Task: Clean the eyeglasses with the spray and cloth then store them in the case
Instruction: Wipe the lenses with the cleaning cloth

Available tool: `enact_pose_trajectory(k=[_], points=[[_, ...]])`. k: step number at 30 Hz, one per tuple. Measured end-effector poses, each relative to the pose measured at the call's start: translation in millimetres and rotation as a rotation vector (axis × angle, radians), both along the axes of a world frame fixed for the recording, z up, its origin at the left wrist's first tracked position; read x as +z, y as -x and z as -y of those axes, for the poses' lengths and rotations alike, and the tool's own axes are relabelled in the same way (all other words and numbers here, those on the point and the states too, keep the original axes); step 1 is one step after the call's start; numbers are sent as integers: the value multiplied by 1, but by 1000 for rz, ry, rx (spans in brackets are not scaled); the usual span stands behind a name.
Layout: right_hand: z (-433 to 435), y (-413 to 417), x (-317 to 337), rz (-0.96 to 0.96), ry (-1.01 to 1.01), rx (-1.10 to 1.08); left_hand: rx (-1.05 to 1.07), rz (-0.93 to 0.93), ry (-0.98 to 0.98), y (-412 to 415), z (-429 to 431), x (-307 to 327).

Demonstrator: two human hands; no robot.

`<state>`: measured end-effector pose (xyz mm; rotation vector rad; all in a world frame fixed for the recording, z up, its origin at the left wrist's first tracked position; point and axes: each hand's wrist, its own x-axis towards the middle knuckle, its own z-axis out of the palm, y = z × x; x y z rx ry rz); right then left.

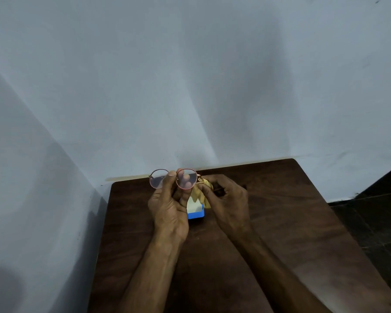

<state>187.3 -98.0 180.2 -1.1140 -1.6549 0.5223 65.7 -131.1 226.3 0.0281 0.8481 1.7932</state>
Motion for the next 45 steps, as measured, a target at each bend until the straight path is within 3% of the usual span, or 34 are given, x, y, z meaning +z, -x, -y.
enact_pose_trajectory(k=[8,14,22,29,33,38,41,45], points=[[-12,3,12,90,-117,-51,-8,-15,-6,-4,-9,11],[-18,-4,3,115,-27,-51,11,7,-26,2,-16,12],[-26,7,11,180,-168,-97,24,-3,-28,1,-20,15],[-30,-1,-5,126,60,-76,25,50,-47,6,-19,26],[-36,1,1,37,315,-45,11,82,-34,6,-17,25],[-39,3,11,-93,399,46,17,79,-35,7,-16,23],[-33,6,22,-49,304,96,12,57,-33,8,-15,21],[-27,11,31,110,-27,109,15,24,-25,7,-13,17]])
